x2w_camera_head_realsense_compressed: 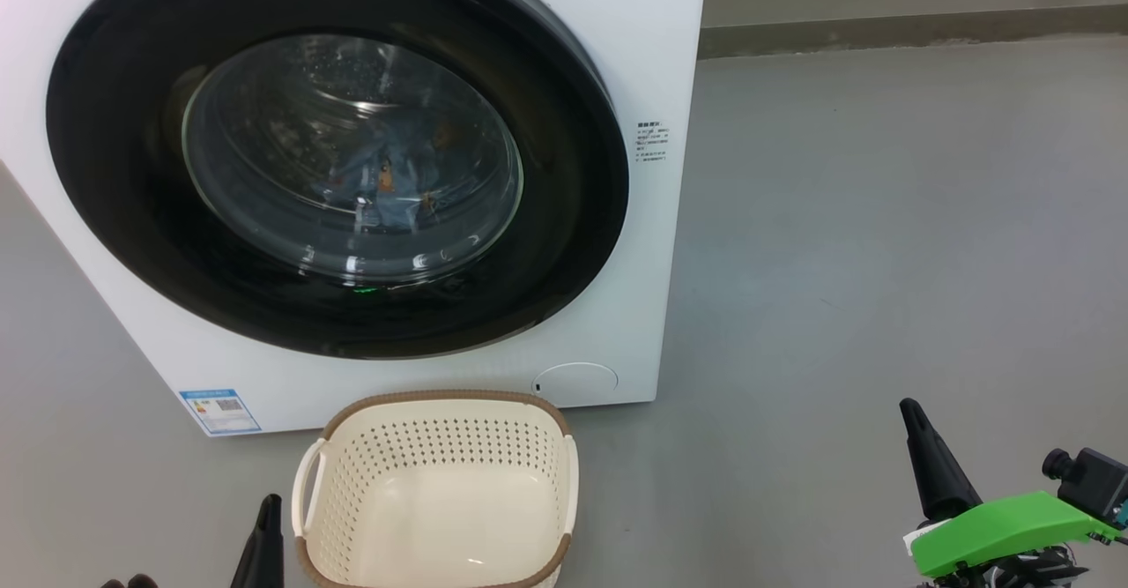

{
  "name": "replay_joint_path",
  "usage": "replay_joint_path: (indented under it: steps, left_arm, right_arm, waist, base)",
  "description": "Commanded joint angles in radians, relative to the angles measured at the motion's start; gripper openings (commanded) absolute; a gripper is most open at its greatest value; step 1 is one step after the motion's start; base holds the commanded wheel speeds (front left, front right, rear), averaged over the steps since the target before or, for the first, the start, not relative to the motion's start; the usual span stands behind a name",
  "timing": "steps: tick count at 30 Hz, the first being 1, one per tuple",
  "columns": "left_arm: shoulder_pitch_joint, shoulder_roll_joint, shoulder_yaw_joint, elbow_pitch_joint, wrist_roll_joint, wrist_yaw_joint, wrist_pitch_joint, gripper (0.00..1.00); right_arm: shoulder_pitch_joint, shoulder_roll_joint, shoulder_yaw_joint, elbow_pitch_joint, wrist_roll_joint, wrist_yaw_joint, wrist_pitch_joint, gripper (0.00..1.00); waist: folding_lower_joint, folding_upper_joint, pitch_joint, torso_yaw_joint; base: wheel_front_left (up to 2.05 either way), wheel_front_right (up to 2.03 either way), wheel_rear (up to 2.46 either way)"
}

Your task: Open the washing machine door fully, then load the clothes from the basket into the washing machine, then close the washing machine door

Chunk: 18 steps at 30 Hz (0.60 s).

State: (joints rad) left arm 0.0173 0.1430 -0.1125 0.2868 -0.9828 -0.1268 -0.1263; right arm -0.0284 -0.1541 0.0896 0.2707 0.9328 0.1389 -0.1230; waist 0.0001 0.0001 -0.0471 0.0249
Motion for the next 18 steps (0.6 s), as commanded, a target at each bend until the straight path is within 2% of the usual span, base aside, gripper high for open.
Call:
replay_joint_path:
  steps: [1,18]
  left_arm:
    - [-0.050,0.009,0.025,-0.028,-0.022,-0.001,0.006,0.00]
    - [-0.066,-0.012,0.068,-0.030,-0.153,-0.002,0.056,0.00]
  right_arm:
    - [-0.046,-0.007,-0.007,-0.025,0.018,-0.003,0.007,0.00]
    - [-0.053,0.017,-0.050,-0.025,0.160,-0.004,0.057,0.00]
  waist:
    - [-0.0001,-0.0001,0.001,0.000]
    - [-0.0001,-0.0001,0.011,-0.006]
  base:
    - [0.00,0.00,0.00]
    - [0.00,0.00,0.00]
